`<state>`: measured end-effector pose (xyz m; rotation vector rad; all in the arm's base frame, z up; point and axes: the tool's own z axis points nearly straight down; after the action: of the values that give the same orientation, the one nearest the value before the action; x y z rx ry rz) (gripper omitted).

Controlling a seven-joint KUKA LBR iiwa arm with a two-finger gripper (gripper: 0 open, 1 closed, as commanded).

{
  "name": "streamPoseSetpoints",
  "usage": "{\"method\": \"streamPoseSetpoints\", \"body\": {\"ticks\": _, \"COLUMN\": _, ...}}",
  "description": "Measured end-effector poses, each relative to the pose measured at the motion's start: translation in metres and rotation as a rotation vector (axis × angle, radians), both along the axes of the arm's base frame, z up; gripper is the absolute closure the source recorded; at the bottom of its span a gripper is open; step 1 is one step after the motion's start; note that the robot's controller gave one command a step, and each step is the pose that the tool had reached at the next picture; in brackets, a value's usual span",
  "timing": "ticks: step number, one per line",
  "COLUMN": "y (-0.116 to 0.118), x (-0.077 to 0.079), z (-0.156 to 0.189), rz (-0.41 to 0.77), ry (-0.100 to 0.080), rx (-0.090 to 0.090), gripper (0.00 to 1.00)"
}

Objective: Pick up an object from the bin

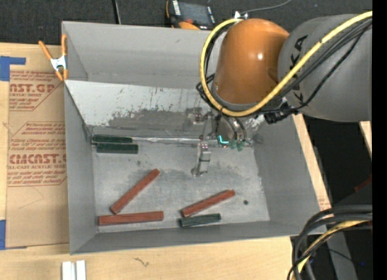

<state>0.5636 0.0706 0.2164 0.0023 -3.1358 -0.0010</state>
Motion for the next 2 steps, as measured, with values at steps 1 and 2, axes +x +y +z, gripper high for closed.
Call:
{"method": "streamPoseSetpoints", "body": {"ticks": 1, "y": 0.05, "x": -0.071, "z": -0.097, "rz": 0.174, "ry": 0.003, "rx": 0.001, "gripper": 0.0}}
{"method": "streamPoseSetpoints", "body": {"ticks": 2, "y": 0.096, "x": -0.065, "z": -0.143, "rz": -0.15, "ry": -0.005, "rx": 0.0, "gripper": 0.0}}
